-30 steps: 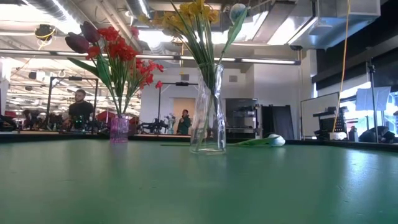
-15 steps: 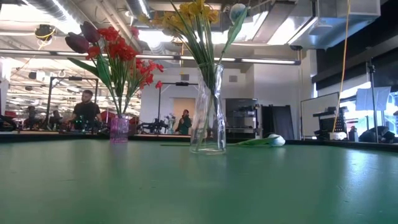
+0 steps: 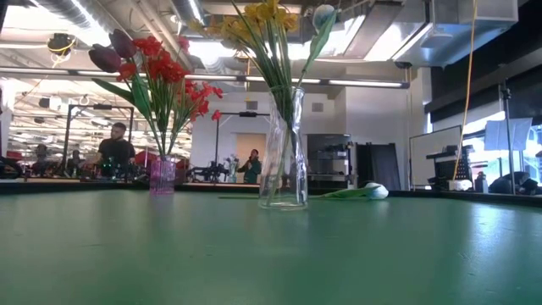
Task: Sort flowers into vase by color
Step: Put the yellow flower into the transparent vase, then put the white flower into the transparent vase
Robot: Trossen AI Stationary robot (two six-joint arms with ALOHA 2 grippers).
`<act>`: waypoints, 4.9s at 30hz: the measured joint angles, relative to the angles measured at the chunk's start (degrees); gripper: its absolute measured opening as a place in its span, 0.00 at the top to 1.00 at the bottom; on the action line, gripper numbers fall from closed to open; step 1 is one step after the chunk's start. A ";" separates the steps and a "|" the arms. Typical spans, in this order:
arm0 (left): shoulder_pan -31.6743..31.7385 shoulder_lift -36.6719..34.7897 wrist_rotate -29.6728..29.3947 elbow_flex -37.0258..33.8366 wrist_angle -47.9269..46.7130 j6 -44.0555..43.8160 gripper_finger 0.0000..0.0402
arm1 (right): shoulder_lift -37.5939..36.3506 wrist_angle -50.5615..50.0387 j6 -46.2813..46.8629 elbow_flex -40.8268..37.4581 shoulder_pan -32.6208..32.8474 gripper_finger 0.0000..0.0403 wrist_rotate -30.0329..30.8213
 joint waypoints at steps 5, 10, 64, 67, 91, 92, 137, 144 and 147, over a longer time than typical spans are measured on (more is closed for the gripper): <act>-1.62 -0.14 -4.93 0.00 -0.36 0.23 0.93 | -0.37 -0.53 -0.16 0.00 -0.01 0.95 0.29; -4.99 -1.43 -8.77 0.00 -5.12 4.90 0.84 | -1.60 -1.79 -0.25 -0.02 0.09 0.97 -0.36; -25.80 -10.14 -52.46 -21.75 -46.81 -54.08 0.72 | 19.69 34.75 -1.49 -16.74 -9.16 0.97 7.28; -25.95 -10.14 -52.44 -21.75 -46.84 -54.05 0.72 | 20.73 34.55 -1.24 -16.65 -9.14 0.97 7.28; -25.95 -10.14 -51.93 -21.75 -45.99 -54.08 0.72 | 20.44 24.42 2.26 -16.65 -9.01 0.50 8.90; -25.95 -10.14 -51.71 -21.75 -45.97 -54.10 0.72 | 20.22 22.81 2.91 -16.41 -9.01 0.46 8.90; -26.37 -10.10 -48.18 -21.75 -44.59 -54.14 0.72 | 1.34 -57.61 11.26 9.18 -7.53 0.07 8.10; -26.71 -10.10 -48.20 -21.75 -44.59 -54.14 0.72 | -9.20 -63.72 14.01 7.25 -3.06 0.07 16.73; -27.38 -10.10 -48.26 -21.75 -44.61 -54.05 0.72 | -12.25 -64.74 14.35 2.71 -3.04 0.07 21.88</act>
